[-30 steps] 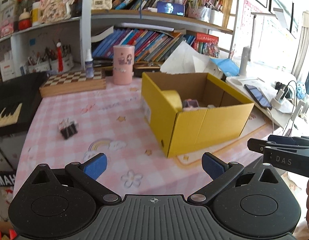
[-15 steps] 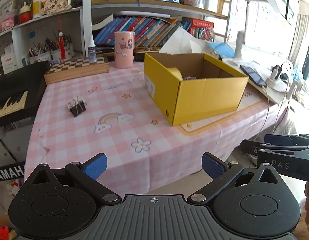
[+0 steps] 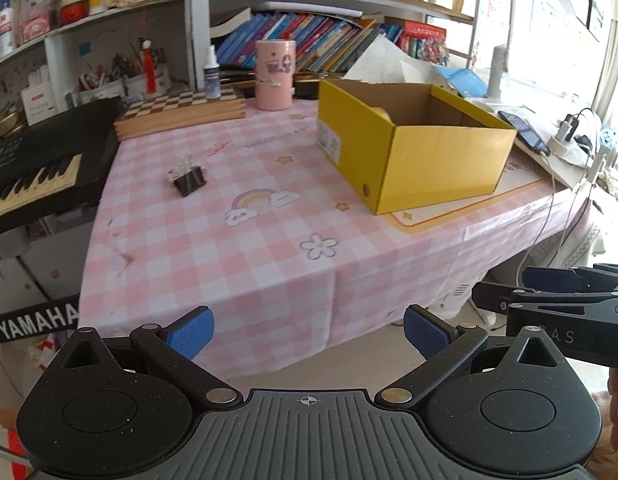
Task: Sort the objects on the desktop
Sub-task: 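Pull both open tools back from the box toward the binder clip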
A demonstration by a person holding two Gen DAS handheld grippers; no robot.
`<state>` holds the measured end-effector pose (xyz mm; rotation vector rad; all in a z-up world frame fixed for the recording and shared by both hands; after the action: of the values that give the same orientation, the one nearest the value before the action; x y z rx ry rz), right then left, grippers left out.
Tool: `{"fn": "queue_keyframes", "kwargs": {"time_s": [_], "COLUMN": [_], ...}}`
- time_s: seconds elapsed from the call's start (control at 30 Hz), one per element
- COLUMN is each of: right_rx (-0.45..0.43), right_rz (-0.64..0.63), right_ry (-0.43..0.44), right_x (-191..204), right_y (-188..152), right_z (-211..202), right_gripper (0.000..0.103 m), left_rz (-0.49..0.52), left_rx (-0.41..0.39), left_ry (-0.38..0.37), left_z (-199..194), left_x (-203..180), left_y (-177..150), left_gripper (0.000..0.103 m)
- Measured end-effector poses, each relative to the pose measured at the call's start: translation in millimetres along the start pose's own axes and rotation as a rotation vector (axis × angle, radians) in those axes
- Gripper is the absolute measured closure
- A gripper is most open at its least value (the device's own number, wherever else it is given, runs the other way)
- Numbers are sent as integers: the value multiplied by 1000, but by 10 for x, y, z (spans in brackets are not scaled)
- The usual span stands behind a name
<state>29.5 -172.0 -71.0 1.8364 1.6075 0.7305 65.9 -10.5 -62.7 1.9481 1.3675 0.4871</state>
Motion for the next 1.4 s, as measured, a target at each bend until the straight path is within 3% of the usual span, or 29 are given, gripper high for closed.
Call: {"fn": "queue_keyframes", "kwargs": {"time_s": [0.9, 1.4], "right_rx": [-11, -19], "right_rz": [-207, -277], "right_ry": [180, 223], "right_x": [1037, 1246], "right_y": [223, 390], "right_z": [151, 313], "right_gripper": [47, 47], "left_rz": [-154, -199], "left_rx": [-61, -70], "left_ry": [162, 179], "left_z": [-331, -229], "left_x": [862, 1057], "left_y": [-58, 32], "left_gripper": [1, 1]}}
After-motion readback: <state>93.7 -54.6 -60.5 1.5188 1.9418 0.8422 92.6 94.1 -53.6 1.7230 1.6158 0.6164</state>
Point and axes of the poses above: each gripper's, at about its wrist camera, not at the fingertips, and z roughly the way its jaws point, x to its left, y to its top, the point moved 7 cm from there along z, roughly the way its jaws point, and after that the axes turned 4 degrees about -y, right-handed, at the moved point
